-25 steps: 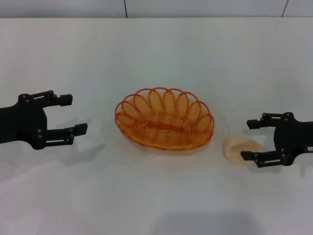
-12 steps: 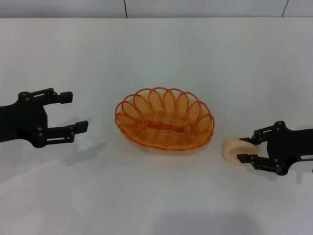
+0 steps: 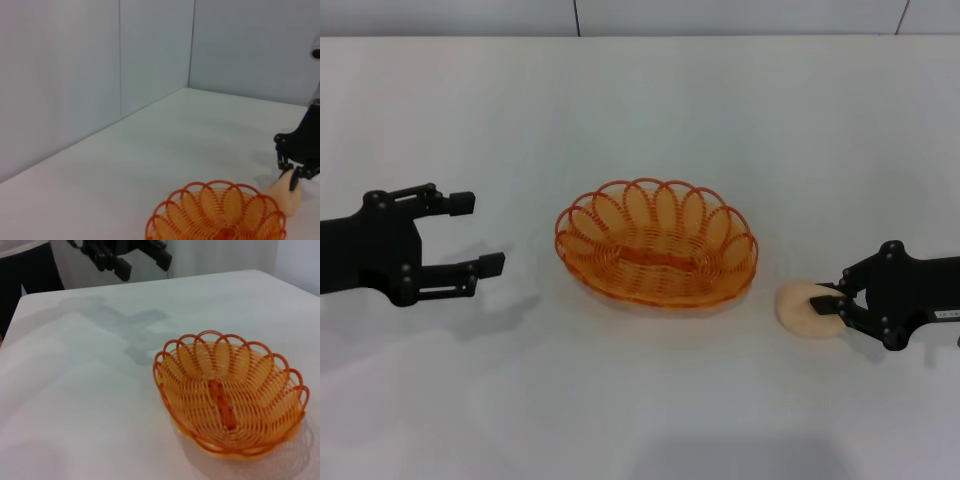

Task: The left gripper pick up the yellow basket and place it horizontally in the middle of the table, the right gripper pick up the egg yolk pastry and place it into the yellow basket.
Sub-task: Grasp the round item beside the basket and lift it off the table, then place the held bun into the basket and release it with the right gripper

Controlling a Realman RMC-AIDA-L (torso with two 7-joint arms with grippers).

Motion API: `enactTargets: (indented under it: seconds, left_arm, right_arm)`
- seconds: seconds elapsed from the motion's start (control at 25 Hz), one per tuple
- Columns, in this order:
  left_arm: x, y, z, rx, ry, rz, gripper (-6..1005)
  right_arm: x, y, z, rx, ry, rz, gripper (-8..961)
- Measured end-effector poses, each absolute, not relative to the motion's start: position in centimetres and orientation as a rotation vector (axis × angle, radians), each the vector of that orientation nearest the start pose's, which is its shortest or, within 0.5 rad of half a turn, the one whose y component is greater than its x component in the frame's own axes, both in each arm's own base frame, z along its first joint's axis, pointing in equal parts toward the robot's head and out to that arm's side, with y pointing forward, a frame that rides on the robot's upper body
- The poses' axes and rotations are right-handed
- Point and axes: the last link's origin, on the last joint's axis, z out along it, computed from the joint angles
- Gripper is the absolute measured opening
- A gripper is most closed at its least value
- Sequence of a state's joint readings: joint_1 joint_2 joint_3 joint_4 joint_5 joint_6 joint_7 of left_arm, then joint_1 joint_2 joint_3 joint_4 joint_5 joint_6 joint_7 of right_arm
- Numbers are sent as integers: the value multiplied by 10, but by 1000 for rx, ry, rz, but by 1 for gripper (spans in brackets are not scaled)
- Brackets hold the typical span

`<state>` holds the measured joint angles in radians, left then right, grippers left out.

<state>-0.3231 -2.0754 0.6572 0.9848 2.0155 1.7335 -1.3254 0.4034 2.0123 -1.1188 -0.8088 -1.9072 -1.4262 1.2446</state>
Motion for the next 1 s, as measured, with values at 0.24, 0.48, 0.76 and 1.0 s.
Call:
enactTargets:
  seconds: [0.24, 0.48, 0.76, 1.0]
  left_arm:
    - [-294, 275, 58, -2749, -423, -543, 812]
    - [-300, 273, 55, -2771, -446, -483, 812]
    - [-300, 274, 54, -2768, -395, -471, 812]
    - [-295, 279, 51, -2779, -375, -477, 812]
  right_arm:
    - [268, 320, 10, -2860, 214, 364, 51]
    - [237, 335, 34, -2822, 199, 491, 49]
    - [198, 354, 24, -2851, 135, 581, 45]
    - [178, 365, -16, -2867, 131, 557, 43]
